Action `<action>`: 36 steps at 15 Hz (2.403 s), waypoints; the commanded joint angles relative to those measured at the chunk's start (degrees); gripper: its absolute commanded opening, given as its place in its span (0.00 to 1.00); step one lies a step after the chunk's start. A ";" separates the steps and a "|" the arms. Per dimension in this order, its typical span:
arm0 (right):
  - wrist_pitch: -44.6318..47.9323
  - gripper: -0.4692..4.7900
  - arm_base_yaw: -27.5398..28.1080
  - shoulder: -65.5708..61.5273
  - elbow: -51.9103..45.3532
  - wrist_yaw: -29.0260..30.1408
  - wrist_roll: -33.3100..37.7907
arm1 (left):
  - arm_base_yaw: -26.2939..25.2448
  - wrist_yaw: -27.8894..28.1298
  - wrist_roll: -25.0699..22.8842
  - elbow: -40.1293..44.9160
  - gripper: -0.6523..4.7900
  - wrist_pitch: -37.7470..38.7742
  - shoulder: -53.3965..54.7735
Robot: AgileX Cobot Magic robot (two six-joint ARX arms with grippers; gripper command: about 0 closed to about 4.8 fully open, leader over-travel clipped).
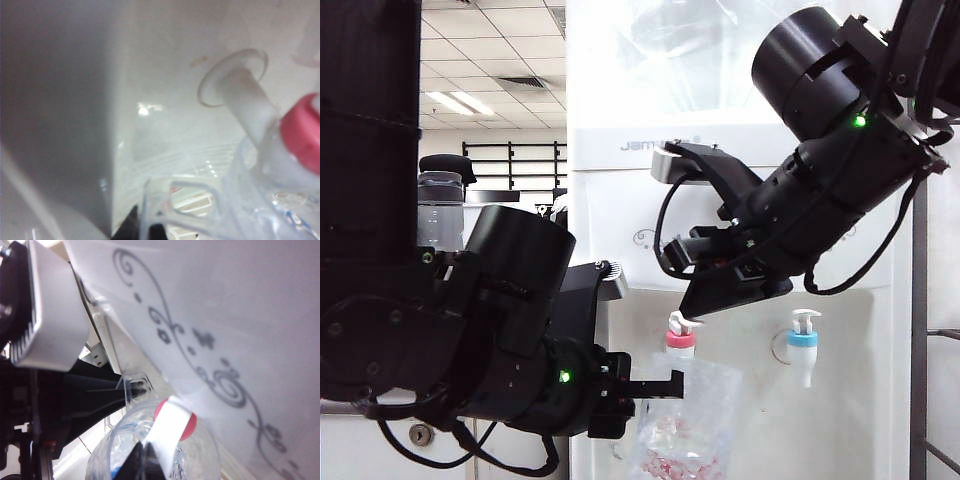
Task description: Pick up the plastic mug from the left desk, go to the hot water outlet of the water dispenser, press the vertical switch to get some water, then put the mug back on the desk.
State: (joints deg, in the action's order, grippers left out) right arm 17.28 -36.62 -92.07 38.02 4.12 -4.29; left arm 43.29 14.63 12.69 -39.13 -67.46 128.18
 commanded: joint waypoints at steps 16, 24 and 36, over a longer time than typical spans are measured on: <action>-4.28 0.08 -0.02 -0.50 -0.26 -0.57 1.70 | -0.44 2.08 0.85 -0.76 0.11 -6.78 -0.90; -3.37 0.08 -0.02 -0.50 -0.26 -1.51 1.68 | -0.44 2.08 0.85 -0.76 0.11 -6.78 -0.90; -3.30 0.08 -0.02 -0.50 -0.26 -2.54 1.68 | -0.44 2.08 0.85 -0.76 0.11 -6.78 -0.90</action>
State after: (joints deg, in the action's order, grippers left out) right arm 14.48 -36.69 -92.31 37.91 2.57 -2.81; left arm 43.27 14.63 12.69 -39.13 -67.48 128.18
